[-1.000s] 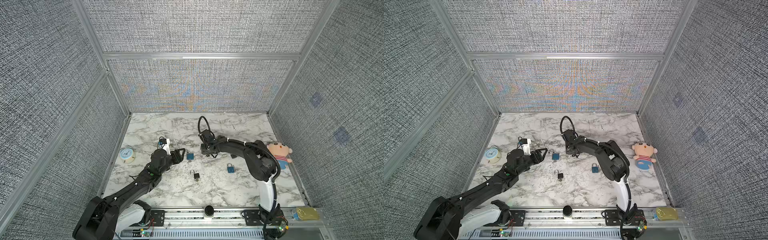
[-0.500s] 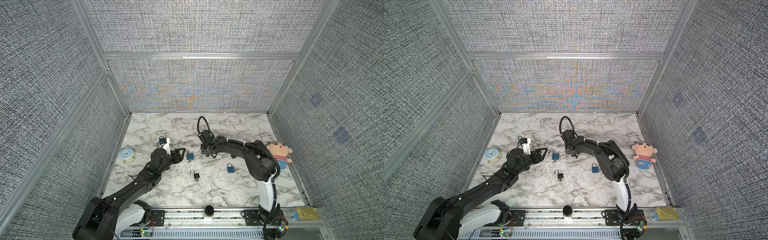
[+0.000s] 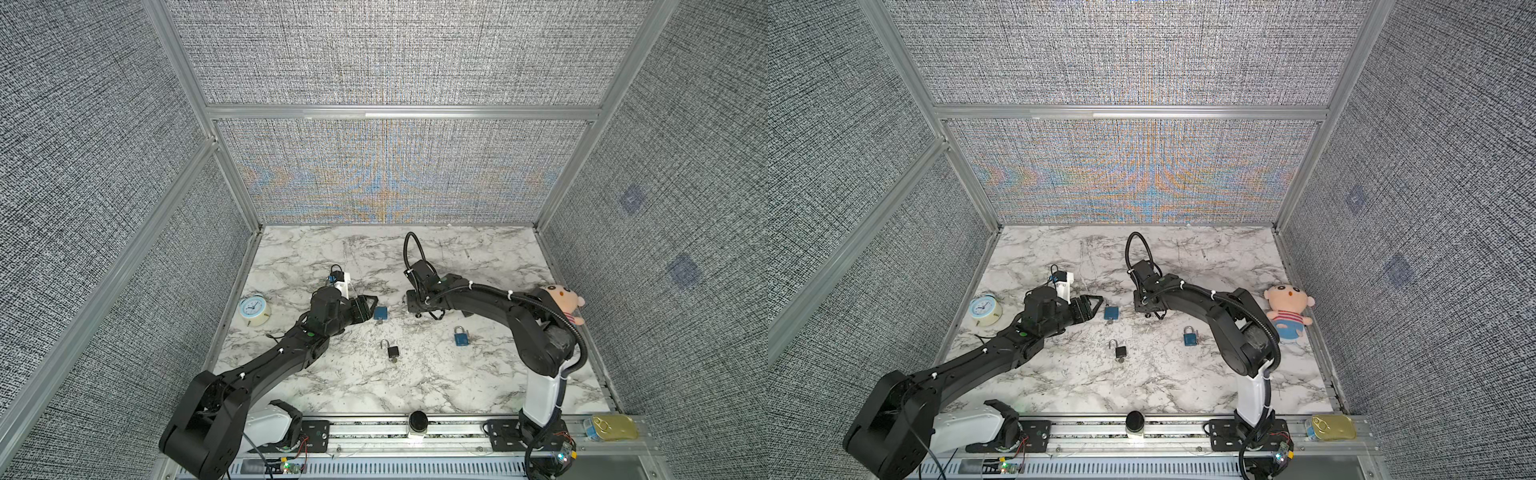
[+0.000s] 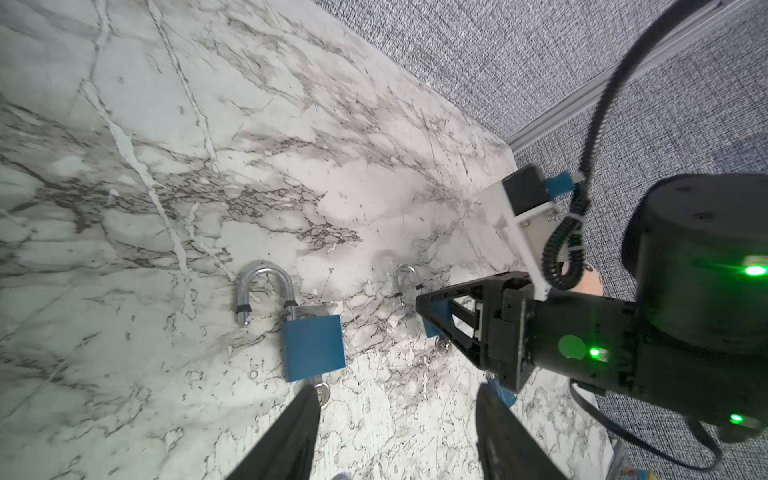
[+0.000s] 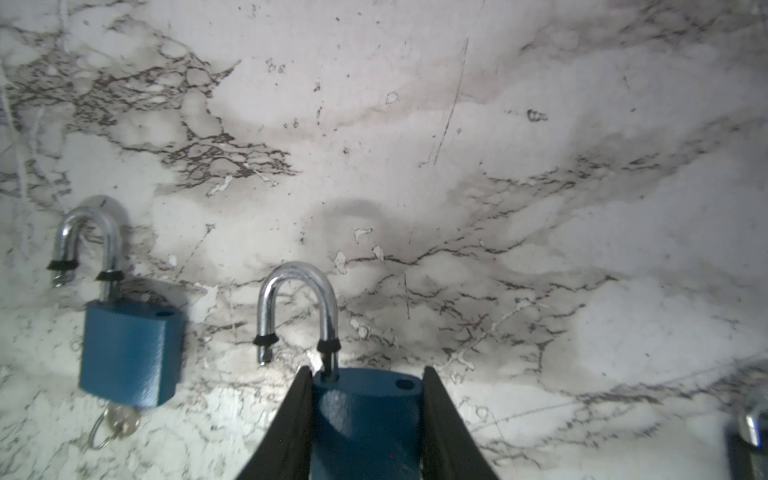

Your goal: Lock with the key

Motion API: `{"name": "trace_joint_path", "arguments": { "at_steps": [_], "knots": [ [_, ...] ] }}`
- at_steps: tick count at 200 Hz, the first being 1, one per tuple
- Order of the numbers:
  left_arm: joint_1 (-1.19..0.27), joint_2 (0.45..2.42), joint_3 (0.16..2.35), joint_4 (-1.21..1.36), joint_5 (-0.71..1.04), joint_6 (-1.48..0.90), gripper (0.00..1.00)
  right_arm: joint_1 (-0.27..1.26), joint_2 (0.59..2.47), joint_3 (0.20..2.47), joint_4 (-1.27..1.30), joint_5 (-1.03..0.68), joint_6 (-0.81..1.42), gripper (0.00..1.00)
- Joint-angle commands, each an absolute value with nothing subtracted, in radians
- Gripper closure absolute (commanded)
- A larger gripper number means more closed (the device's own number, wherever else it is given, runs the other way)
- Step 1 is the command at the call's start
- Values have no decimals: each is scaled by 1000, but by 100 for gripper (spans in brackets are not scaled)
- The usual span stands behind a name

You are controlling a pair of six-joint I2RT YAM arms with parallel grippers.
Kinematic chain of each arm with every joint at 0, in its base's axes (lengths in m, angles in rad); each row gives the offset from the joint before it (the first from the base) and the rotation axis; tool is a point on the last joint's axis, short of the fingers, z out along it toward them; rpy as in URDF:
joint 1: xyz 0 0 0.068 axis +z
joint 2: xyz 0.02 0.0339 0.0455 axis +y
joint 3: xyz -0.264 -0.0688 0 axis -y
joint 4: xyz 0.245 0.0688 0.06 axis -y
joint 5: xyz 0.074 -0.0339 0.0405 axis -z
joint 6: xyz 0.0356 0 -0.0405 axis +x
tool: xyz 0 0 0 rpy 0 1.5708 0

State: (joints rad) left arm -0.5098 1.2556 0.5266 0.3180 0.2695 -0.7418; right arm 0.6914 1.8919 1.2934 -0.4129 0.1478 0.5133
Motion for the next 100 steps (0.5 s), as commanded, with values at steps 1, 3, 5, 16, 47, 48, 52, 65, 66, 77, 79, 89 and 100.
{"name": "trace_joint_path", "arguments": {
  "at_steps": [1, 3, 5, 16, 47, 48, 52, 65, 66, 77, 79, 89, 100],
  "knots": [
    [-509, 1296, 532, 394, 355, -749, 38, 699, 1846, 1268, -391, 105, 507, 70],
    [-509, 1301, 531, 401, 359, -750, 38, 700, 1841, 1266, -391, 103, 508, 70],
    [-509, 1306, 531, 409, 364, -751, 38, 702, 1837, 1263, -390, 102, 508, 70],
    [-510, 1328, 532, 445, 387, -758, 38, 708, 1814, 1250, -387, 91, 511, 70],
    [-511, 1389, 543, 523, 450, -770, 38, 737, 1765, 1232, -388, 70, 515, 70],
    [-511, 1392, 543, 526, 453, -771, 38, 738, 1765, 1232, -388, 69, 516, 70],
    [-511, 1400, 544, 537, 462, -773, 38, 742, 1759, 1230, -388, 64, 516, 70],
    [-512, 1422, 548, 566, 481, -781, 38, 754, 1749, 1230, -391, 60, 517, 70],
    [-512, 1424, 548, 567, 481, -782, 38, 755, 1747, 1229, -391, 60, 517, 70],
    [-513, 1440, 549, 586, 491, -790, 38, 763, 1740, 1229, -393, 57, 517, 70],
    [-512, 1443, 550, 588, 494, -791, 38, 764, 1738, 1229, -393, 55, 518, 70],
    [-514, 1457, 551, 606, 503, -796, 38, 768, 1733, 1229, -390, 48, 520, 70],
    [-515, 1474, 552, 620, 511, -800, 38, 773, 1729, 1229, -389, 40, 521, 70]
  ]
}}
